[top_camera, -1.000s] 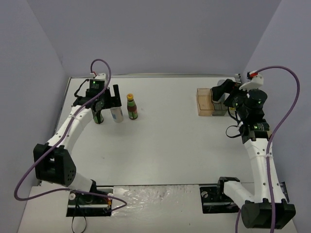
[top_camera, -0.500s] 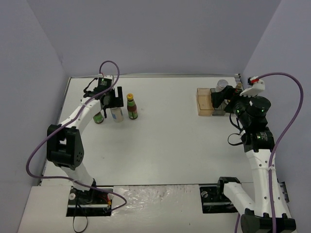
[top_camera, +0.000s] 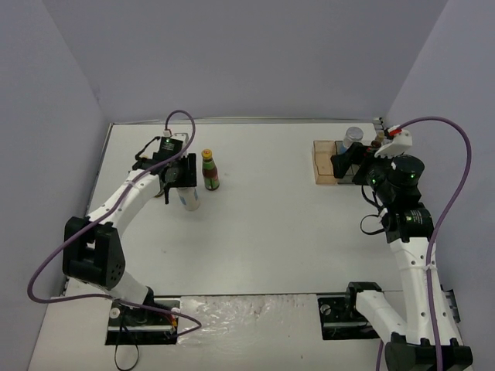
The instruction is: Organize the condiment bottles
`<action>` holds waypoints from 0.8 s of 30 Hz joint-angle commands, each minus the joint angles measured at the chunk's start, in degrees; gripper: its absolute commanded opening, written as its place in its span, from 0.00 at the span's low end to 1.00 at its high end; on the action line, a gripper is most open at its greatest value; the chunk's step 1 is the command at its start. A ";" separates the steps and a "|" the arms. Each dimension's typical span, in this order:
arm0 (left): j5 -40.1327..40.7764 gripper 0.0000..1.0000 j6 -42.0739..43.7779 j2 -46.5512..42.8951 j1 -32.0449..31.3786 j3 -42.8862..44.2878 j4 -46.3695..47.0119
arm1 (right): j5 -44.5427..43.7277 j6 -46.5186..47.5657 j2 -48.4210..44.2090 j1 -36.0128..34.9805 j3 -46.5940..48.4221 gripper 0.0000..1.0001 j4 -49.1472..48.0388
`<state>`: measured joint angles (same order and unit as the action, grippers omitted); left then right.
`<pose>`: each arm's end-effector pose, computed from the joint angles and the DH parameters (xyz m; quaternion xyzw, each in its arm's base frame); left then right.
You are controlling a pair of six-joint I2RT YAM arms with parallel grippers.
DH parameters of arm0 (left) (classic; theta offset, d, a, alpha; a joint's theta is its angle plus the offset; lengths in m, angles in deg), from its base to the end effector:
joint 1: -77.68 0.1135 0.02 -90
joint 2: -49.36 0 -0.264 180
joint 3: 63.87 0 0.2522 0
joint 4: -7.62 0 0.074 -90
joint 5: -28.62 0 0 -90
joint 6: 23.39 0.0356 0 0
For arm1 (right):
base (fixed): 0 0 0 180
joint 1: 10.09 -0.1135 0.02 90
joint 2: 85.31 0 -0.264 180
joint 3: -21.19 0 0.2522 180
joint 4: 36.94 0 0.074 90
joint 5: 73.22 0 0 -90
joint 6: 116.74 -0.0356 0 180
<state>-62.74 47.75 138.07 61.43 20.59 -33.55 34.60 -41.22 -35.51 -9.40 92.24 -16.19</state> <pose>0.3286 -0.0966 0.2807 -0.0166 0.9251 -0.1249 0.3583 0.1927 0.0086 0.4075 -0.0172 0.7040 0.1925 0.6835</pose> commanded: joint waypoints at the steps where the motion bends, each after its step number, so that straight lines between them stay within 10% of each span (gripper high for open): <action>1: -1.14 0.22 -2.01 -6.36 -7.48 1.72 -3.72 | 0.38 2.34 -0.26 -0.34 -0.08 1.00 -1.80; 10: 0.83 0.22 -4.30 0.96 -22.48 13.42 -3.07 | -1.69 4.58 -0.31 -0.42 -1.48 1.00 -0.63; 24: 2.72 0.35 -1.21 19.94 -28.53 31.84 -4.65 | -4.07 7.35 -0.14 -3.29 -2.18 1.00 2.11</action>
<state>-62.34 45.30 157.40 34.45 46.54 -39.02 31.67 -35.53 -35.56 -11.88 90.09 -12.17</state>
